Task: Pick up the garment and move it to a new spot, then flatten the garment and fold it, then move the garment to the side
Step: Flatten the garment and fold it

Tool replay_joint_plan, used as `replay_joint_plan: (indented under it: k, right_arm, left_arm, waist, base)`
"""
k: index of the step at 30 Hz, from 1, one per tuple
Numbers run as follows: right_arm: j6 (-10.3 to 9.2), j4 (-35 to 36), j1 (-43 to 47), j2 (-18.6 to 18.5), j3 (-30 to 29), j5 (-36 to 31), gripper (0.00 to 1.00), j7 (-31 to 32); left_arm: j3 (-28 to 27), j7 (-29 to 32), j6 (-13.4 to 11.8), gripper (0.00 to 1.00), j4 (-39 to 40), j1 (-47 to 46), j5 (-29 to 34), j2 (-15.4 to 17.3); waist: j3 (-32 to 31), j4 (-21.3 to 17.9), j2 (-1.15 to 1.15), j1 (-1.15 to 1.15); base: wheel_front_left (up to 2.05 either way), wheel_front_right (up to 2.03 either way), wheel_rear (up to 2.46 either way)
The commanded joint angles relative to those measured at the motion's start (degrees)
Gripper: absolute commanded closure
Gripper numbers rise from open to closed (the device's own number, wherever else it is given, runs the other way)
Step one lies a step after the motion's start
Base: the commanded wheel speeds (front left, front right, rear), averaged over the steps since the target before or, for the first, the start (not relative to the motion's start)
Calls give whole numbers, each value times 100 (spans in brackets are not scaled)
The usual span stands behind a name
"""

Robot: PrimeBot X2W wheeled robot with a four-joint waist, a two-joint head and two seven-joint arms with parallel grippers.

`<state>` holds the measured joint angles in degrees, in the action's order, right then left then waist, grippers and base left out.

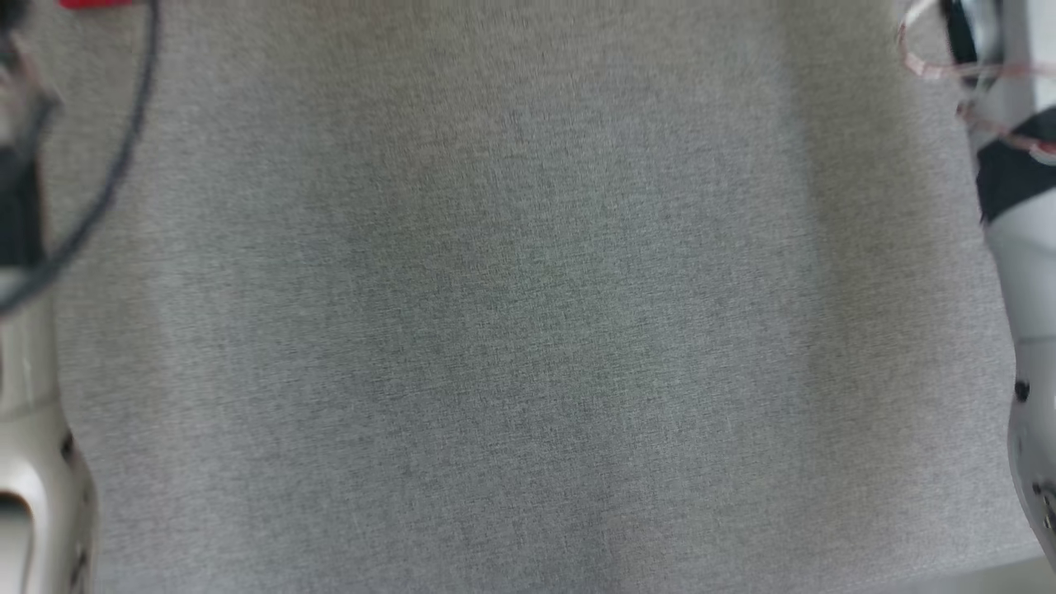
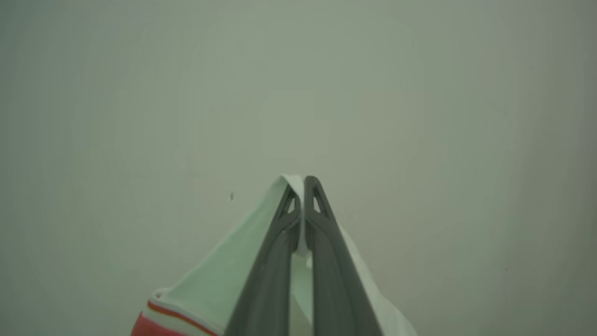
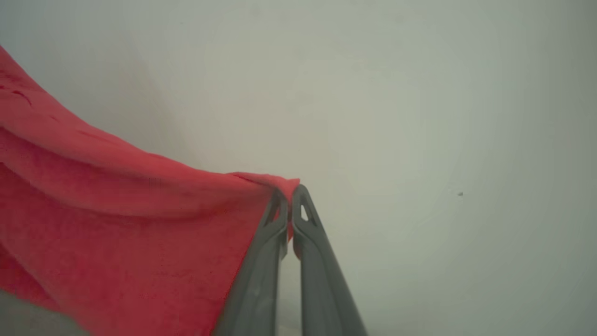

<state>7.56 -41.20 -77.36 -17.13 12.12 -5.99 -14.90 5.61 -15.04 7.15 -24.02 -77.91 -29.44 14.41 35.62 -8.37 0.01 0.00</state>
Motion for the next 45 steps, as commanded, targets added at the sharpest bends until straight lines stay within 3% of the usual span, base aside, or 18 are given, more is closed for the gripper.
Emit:
replay_joint_plan:
  k: [1,6,13,32,37,45]
  right_arm:
    - [-17,-20,171,-64,123,148,100,21]
    - [-17,65,603,-258,424,531,100,290]
    - [-17,286,1342,-360,589,968,100,650]
    - [-17,1057,3952,-419,163,1294,100,1493]
    - [-17,1368,4647,-450,-52,1441,100,1834]
    - [-17,2042,5779,-344,-663,1636,100,2470]
  left_arm:
    - [110,30,43,100,103,240,-183,74]
    - [372,158,26,100,377,1001,-622,295]
    - [499,298,28,100,685,2135,-1027,364]
    - [626,450,-315,100,1974,6087,-2093,-270]
    - [855,906,-361,100,2219,6866,-2425,-310]
    - [908,1758,-437,100,2763,7662,-3180,-93]
  waist:
    - [-266,97,-1,0]
    - [-667,195,-1,0]
    - [-1133,276,-1,0]
    - [-2570,546,-1,0]
    - [-2870,660,-1,0]
    - [-3103,799,-1,0]
  base:
    - [0,0,0]
    - [0,0,0]
    - [0,0,0]
    - [0,0,0]
    - [0,0,0]
    - [0,0,0]
